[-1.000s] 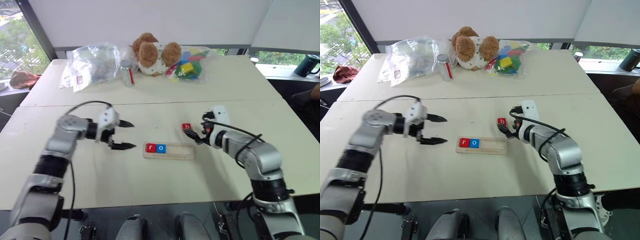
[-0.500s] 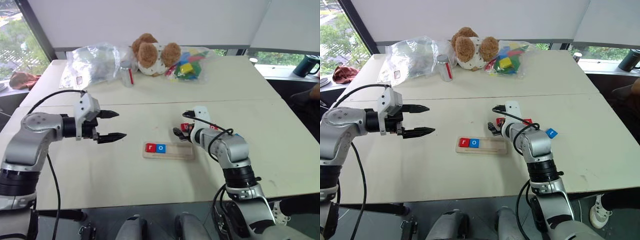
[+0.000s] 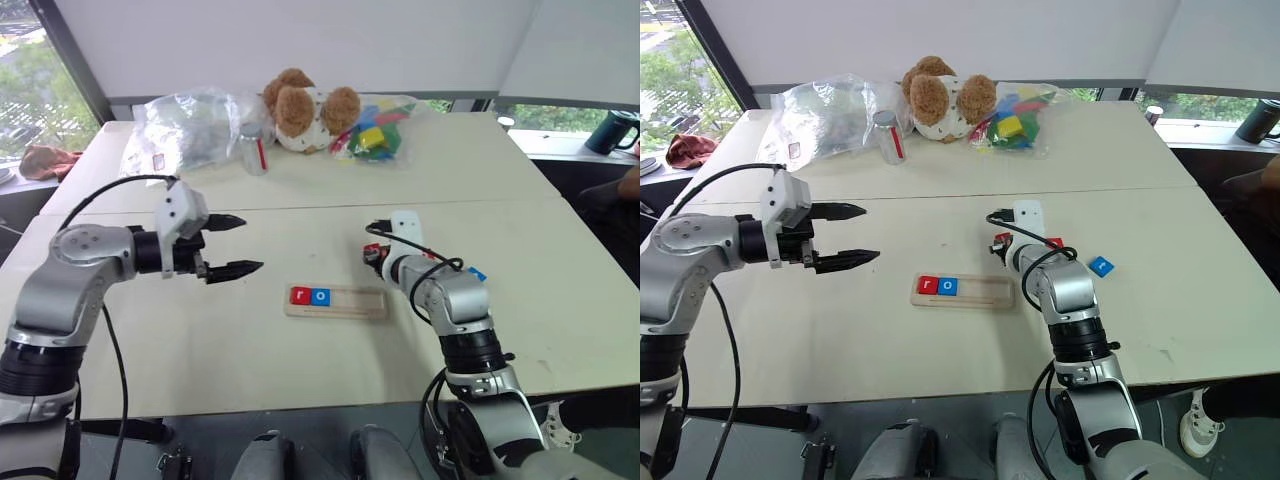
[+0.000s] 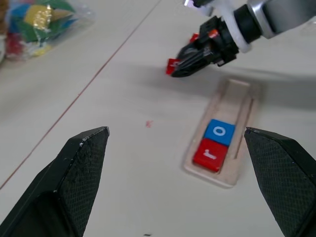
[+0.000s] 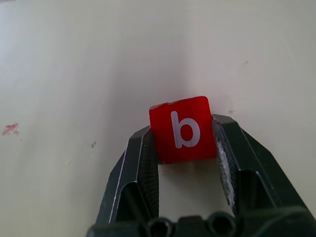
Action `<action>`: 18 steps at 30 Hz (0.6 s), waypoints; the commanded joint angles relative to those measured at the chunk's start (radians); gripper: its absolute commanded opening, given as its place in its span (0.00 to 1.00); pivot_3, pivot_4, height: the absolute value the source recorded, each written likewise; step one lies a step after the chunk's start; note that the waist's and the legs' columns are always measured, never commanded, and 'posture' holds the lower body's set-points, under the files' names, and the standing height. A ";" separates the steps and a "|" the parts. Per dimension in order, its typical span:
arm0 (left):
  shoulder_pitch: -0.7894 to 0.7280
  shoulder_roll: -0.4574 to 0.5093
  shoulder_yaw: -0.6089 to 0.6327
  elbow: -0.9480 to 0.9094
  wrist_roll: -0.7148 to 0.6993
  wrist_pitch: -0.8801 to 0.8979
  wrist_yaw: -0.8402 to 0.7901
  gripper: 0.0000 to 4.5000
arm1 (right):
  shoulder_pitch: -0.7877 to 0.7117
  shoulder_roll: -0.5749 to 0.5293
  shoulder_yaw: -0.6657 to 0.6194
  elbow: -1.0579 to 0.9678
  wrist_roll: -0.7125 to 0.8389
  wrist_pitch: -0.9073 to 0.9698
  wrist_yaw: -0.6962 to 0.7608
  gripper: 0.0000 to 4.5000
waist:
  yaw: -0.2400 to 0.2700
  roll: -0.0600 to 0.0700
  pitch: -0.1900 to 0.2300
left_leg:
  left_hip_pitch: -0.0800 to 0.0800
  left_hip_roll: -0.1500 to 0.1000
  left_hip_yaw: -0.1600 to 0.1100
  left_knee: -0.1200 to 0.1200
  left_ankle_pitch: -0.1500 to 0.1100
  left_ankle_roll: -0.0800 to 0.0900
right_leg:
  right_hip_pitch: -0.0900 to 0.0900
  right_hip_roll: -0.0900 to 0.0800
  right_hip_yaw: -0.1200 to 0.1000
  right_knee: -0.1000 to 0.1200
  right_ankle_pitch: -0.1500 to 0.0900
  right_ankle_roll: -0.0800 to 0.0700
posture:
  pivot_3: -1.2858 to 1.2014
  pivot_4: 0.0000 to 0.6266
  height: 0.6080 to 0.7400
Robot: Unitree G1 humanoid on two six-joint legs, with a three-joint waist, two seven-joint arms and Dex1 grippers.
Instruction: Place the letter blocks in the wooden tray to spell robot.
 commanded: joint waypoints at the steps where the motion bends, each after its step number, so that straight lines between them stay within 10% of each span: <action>1: -0.024 -0.022 -0.041 -0.013 -0.008 -0.020 -0.021 1.00 | 0.047 0.018 -0.160 -0.293 0.016 0.168 -0.053 0.26 | 0.003 0.000 0.000 | -0.001 0.000 -0.001 0.000 0.000 0.000 | 0.000 0.000 0.000 0.000 0.000 0.000 | 0.52 0.24 1.00; 8: -0.116 -0.089 -0.107 0.129 0.021 -0.062 -0.058 1.00 | 0.172 0.139 -0.323 -0.710 -0.015 0.537 -0.094 0.26 | -0.004 0.000 0.000 | -0.005 0.000 -0.001 0.000 0.000 0.000 | -0.004 0.001 0.000 0.000 0.000 0.000 | 0.52 0.24 1.00; 18: -0.150 -0.121 -0.136 0.177 0.048 -0.097 -0.082 1.00 | 0.249 0.255 -0.360 -0.631 -0.070 0.519 -0.111 0.26 | -0.007 0.000 0.000 | -0.003 0.000 0.001 0.000 0.000 0.000 | -0.003 0.003 0.000 0.000 0.000 0.000 | 0.52 0.24 1.00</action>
